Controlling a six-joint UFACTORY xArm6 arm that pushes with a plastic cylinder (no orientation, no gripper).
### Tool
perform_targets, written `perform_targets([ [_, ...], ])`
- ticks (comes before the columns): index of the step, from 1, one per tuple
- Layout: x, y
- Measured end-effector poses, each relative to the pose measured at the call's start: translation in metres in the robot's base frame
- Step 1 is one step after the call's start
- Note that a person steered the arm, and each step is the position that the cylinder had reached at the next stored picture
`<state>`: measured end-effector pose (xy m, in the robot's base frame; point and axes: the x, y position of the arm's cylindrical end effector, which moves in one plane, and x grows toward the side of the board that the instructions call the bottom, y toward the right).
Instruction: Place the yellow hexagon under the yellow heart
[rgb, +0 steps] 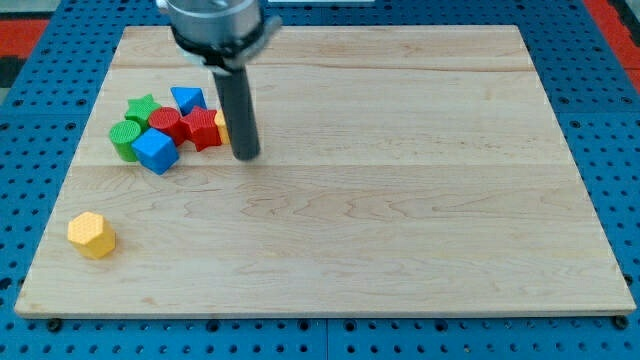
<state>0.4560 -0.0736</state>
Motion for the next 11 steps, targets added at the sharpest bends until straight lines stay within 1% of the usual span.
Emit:
perform_targets([
  [1, 0.08, -0.008],
  [2, 0.113, -0.098],
  [3, 0.124, -0.145],
  [4, 0.112, -0.194],
  [5, 0.097, -0.193],
  [6, 0.094, -0.133],
  [8, 0.061, -0.119],
  [10, 0.033, -0.056],
  [11, 0.021, -0.045],
])
